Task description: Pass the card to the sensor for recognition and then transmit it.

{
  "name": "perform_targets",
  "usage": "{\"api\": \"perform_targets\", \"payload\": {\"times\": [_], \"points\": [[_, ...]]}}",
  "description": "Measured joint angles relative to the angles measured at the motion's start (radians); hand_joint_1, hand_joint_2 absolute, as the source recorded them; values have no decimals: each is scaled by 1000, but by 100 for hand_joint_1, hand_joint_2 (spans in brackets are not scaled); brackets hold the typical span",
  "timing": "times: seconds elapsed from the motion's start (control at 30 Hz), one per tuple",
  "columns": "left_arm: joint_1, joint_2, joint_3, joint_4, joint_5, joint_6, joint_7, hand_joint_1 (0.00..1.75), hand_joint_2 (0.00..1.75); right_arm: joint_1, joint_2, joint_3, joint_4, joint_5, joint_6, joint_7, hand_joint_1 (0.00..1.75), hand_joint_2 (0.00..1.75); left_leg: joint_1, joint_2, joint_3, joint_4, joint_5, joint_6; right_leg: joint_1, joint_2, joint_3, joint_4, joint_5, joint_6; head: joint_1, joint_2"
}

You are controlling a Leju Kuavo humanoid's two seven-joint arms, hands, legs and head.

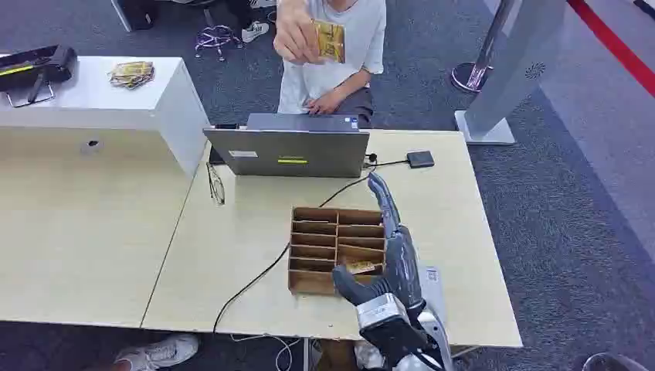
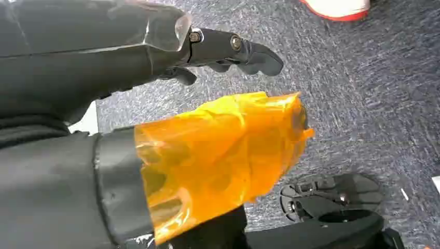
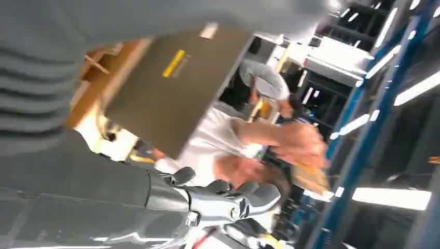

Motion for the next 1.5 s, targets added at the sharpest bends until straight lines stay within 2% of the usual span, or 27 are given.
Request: {"api": "perform_targets", "payload": {"times": [0.17, 0.37, 0.57, 0.7, 1.27, 1.5], "points": [[-2, 0, -7, 0, -7, -6, 1, 0, 0, -45, -1, 33, -2, 52, -7, 18, 0, 175, 0, 0, 0, 0, 0, 0, 0, 0, 0, 0, 0, 0, 0, 0], [-8, 0, -27, 0, -29, -27, 19, 0, 0, -145, -2, 81, -2, 232, -39, 106, 0, 175, 0, 0, 0, 0, 0, 0, 0, 0, 0, 0, 0, 0, 0, 0], [-13, -1, -44, 0, -45, -39, 21, 0, 0, -226, -2, 110, 1, 331, -40, 164, 0, 175, 0, 0, 0, 0, 0, 0, 0, 0, 0, 0, 0, 0, 0, 0], [-16, -1, -59, 0, -60, -50, 38, 0, 0, -286, -2, 130, 29, 454, -50, 222, 0, 175, 0, 0, 0, 0, 0, 0, 0, 0, 0, 0, 0, 0, 0, 0], [-31, -2, -129, 0, -112, -90, 56, 0, 0, -487, 23, 145, 236, 634, -40, 337, 0, 175, 0, 0, 0, 0, 1, 0, 0, 0, 0, 1, 0, 0, 0, 0], [-35, -2, -149, 0, -119, -99, 56, 0, 0, -536, 39, 145, 320, 667, -22, 357, 0, 175, 0, 0, 0, 0, 1, 0, 0, 0, 0, 1, 0, 0, 0, 0]]}}
